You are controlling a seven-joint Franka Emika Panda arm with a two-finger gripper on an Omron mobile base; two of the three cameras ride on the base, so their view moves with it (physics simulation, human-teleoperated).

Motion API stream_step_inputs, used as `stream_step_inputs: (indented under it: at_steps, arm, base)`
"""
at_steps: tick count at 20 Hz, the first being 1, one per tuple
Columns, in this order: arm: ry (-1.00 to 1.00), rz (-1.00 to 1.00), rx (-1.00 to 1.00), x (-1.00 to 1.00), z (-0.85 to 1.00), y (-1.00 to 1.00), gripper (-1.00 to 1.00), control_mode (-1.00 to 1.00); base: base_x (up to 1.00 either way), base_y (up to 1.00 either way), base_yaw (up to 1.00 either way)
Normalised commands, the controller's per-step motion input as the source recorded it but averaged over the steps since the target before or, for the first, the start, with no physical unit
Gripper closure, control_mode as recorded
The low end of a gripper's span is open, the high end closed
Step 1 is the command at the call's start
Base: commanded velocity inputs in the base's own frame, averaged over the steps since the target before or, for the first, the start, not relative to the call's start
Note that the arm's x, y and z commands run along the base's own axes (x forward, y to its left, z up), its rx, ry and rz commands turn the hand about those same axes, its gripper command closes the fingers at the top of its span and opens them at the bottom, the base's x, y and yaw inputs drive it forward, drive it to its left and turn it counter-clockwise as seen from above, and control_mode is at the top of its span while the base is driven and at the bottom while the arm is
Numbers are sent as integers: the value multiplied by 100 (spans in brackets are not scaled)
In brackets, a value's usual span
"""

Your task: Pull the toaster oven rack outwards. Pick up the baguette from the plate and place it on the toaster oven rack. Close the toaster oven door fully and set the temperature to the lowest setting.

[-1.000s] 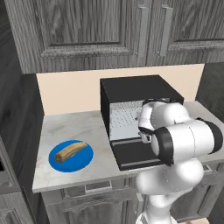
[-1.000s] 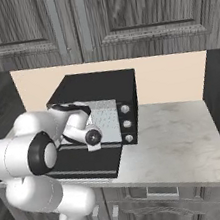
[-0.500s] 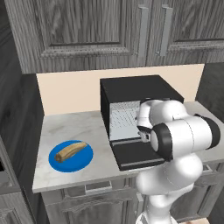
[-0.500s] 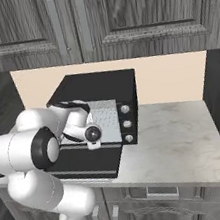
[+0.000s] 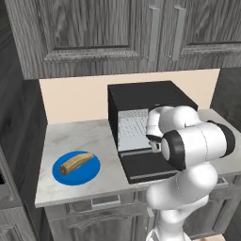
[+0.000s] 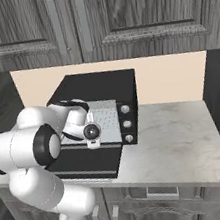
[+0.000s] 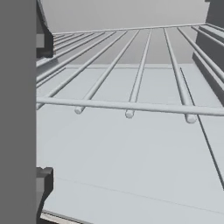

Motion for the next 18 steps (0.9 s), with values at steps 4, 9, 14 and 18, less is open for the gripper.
stream_step_inputs:
  at_steps: [4, 9, 14, 18]
  arm:
    - [-11, 0, 0, 14, 0, 0, -100, -100]
    - [-3, 1, 0, 15, 1, 0, -100, -100]
    - [0, 7, 0, 17, 1, -4, -100, -100]
    - [0, 7, 0, 30, 1, -1, -100, -100]
  base:
    - [0, 0, 0]
    - [0, 0, 0]
    - [0, 0, 0]
    - [0, 0, 0]
